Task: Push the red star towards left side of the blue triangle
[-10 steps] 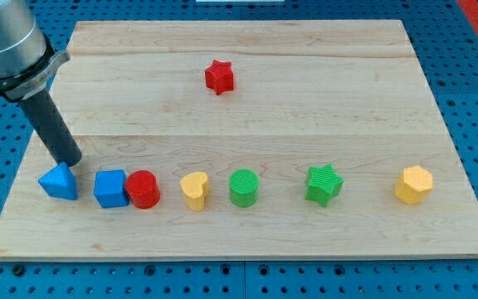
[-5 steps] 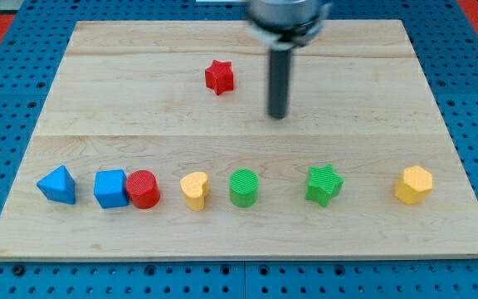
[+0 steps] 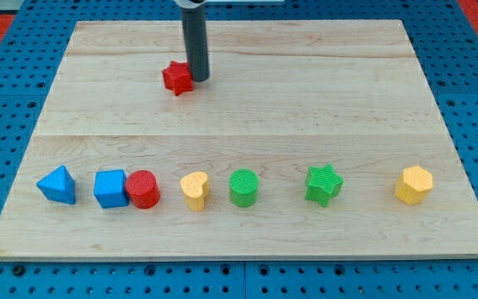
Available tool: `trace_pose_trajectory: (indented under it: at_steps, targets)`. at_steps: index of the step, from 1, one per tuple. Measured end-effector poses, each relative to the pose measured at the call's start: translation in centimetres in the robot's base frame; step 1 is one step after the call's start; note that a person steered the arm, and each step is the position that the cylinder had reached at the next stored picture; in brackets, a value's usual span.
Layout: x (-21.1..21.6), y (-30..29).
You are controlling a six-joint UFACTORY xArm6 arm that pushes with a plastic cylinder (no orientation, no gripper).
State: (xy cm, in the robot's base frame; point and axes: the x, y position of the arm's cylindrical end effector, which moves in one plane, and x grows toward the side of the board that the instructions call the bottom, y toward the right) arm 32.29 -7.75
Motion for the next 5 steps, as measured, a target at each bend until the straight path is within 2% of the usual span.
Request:
trace_pose_trajectory:
  at_steps: [3,5]
  targets:
    - [-0.5,-13.2]
    - [0.7,-13.1]
